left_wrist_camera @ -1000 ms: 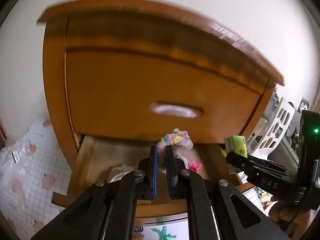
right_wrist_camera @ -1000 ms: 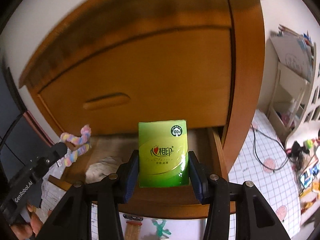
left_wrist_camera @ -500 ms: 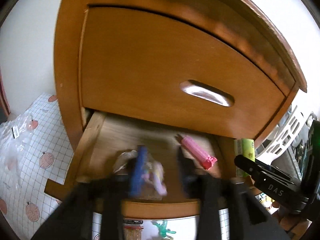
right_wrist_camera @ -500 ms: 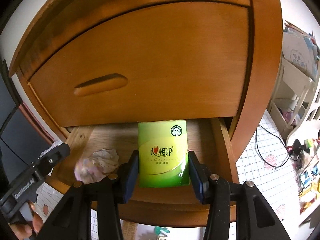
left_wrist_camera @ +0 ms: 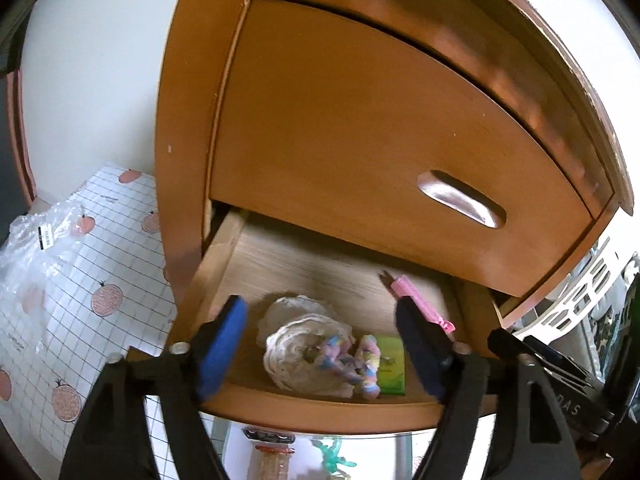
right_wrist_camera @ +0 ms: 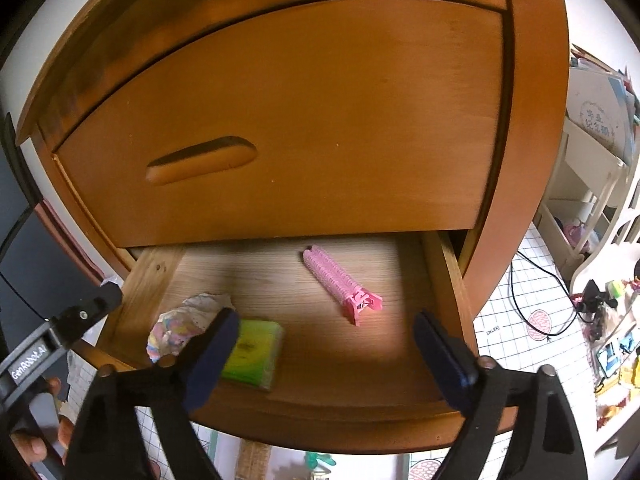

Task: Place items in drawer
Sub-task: 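Open the right tool to drop the tissue pack while the left tool releases the pipe cleaner, then move both tools back down over the tray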

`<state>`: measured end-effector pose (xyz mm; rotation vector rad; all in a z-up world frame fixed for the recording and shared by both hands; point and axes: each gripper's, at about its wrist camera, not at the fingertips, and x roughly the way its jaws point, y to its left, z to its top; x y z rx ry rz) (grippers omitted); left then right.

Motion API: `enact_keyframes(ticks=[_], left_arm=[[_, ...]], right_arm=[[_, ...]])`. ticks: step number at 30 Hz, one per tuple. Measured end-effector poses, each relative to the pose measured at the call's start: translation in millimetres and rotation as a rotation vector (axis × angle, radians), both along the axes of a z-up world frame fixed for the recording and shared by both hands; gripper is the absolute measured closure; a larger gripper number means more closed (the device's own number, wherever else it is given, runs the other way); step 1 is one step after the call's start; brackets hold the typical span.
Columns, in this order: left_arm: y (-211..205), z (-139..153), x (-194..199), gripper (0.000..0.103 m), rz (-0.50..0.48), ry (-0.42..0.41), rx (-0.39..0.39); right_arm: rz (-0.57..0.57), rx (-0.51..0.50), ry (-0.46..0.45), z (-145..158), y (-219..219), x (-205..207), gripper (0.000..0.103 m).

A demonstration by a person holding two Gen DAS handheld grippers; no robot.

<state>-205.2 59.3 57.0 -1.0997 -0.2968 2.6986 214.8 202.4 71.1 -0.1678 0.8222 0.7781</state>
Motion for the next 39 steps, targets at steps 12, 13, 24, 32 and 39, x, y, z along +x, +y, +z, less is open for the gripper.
enact_keyframes(ticks=[12,13,24,32,39], left_arm=[[-5,6,10,0.0,0.056,0.085,-0.056],[-5,7,11,0.0,0.055,0.092,-0.059],[-7,11,56,0.0,0.047,0.208,-0.059],[-7,-10,110,0.0,-0.033,0.243,-0.047],[-9,-63,128,0.0,-0.07,0.09,-0.045]], right_arm=[[0.001,0.009,-0.047,4,-9,-7,0.0],[0.003,0.009,-0.049,5,-10,-8,0.0],[-0.008,0.062,-0.134,2,-47,-40,0.0],[-0.036,0.106,-0.149,-25,-88,-75,0.0],[-0.036,0.028,-0.05,-86,-99,-92,0.0]])
